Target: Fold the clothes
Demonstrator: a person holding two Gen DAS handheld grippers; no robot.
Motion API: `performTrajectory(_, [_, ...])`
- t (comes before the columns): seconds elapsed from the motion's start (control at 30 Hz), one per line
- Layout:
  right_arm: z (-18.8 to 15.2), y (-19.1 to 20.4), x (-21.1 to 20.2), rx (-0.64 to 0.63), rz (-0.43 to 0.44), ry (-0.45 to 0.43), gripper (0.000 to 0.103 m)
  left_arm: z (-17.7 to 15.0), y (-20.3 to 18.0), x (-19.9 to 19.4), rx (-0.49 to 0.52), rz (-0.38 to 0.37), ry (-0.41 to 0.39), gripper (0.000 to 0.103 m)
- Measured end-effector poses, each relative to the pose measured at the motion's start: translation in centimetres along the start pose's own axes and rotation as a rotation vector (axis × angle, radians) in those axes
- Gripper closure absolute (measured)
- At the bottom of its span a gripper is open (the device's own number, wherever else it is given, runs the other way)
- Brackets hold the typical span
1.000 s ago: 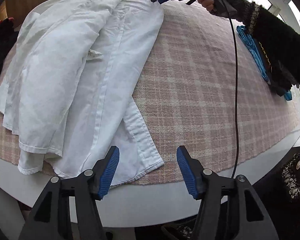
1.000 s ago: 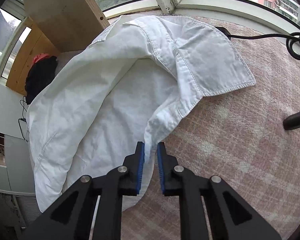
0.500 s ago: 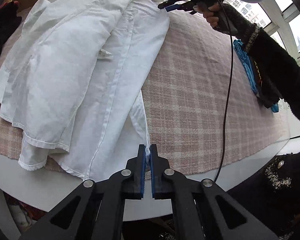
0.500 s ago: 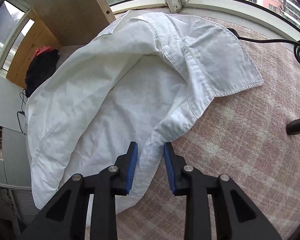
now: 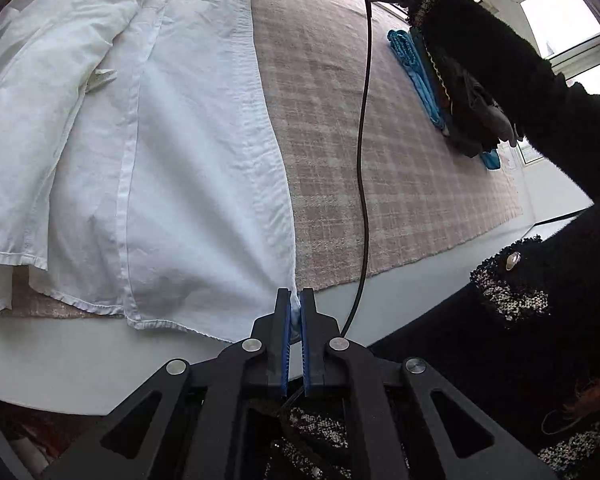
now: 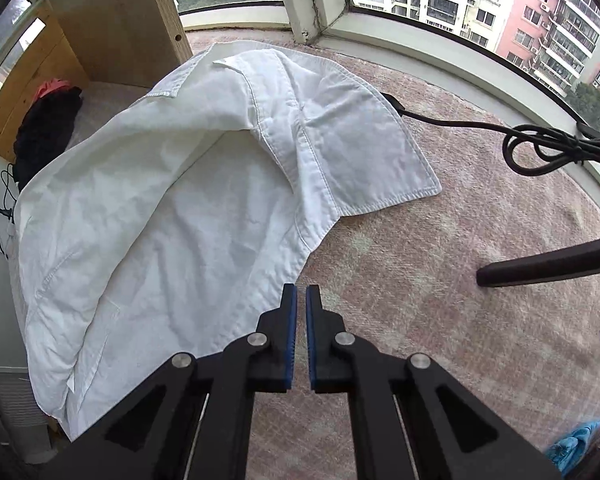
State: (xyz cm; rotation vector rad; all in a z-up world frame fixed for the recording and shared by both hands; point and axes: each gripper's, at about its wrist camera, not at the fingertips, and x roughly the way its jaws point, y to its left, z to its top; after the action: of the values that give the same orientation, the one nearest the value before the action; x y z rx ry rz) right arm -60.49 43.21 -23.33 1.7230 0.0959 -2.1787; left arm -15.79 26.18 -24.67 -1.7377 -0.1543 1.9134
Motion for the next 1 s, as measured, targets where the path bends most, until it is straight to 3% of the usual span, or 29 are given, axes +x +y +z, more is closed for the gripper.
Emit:
performTrajectory(0.1, [0.3, 0.2, 0.3, 0.043, -0.068, -0.045, 0.097, -0.2, 0.3, 0.3, -0.012, -0.032, 0.024, 0.088])
performTrajectory(0.13, [0.4, 0.1, 0.2, 0.062, -0.053, -0.061, 0.093, -0.2, 0.3, -0.1, -0.015, -0.041, 0.022, 0.087])
performTrajectory(0.2, [1.1, -0.2, -0.1, 0.101, 0.029, -0.091, 0.071, -0.3, -0.4, -0.8, 0.004, -0.043, 0.008, 0.079])
performTrajectory(0.23, [1.4, 0.3, 0.0, 0.108, 0.037, -0.103, 0.051, -0.2, -0.6, -1.1, 0.009, -0.03, 0.003, 0.076])
performTrajectory(0.27, [1.8, 0.7, 0.1, 0.115, 0.045, -0.115, 0.047, -0.1, -0.8, -1.4, 0.014, -0.017, -0.002, 0.076])
performTrajectory(0.33, [2.2, 1.6, 0.7, 0.112, -0.016, -0.131, 0.047, -0.2, -0.4, -2.1, -0.002, -0.001, -0.02, 0.076])
performTrajectory(0.4, [2.2, 1.8, 1.8, 0.111, -0.019, -0.13, 0.047, -0.4, 0.4, -2.9, -0.032, 0.017, -0.038, 0.076])
performTrajectory(0.47, [2.4, 2.2, 2.5, 0.074, -0.075, -0.115, 0.08, -0.7, 1.7, -4.0, -0.074, 0.041, -0.065, 0.076])
performTrajectory(0.5, [2.6, 2.7, 3.0, 0.04, -0.13, -0.095, 0.086, -0.9, 2.5, -4.6, -0.094, 0.052, -0.078, 0.076])
performTrajectory(0.6, [3.0, 3.6, 3.2, 0.01, -0.223, -0.048, 0.083, -1.7, 5.9, -7.8, -0.171, 0.103, -0.155, 0.069])
performTrajectory(0.7, [2.5, 4.5, 1.6, 0.02, -0.299, -0.052, 0.063, -2.1, 10.3, -10.7, -0.237, 0.193, -0.224, 0.059])
performTrajectory(0.77, [1.2, 5.2, -0.7, 0.052, -0.223, -0.086, 0.059, -2.0, 13.6, -12.0, -0.269, 0.242, -0.253, 0.054])
performTrajectory(0.83, [0.6, 6.4, -1.5, 0.072, -0.072, -0.074, 0.057, -1.7, 17.2, -12.8, -0.302, 0.29, -0.269, 0.054])
performTrajectory(0.93, [-0.9, 8.8, -2.4, 0.09, 0.142, -0.046, 0.055, -0.9, 22.3, -12.6, -0.342, 0.305, -0.255, 0.054])
performTrajectory(1.0, [-2.3, 10.7, -3.5, 0.071, 0.214, -0.035, 0.052, -0.2, 24.6, -11.8, -0.341, 0.306, -0.233, 0.053])
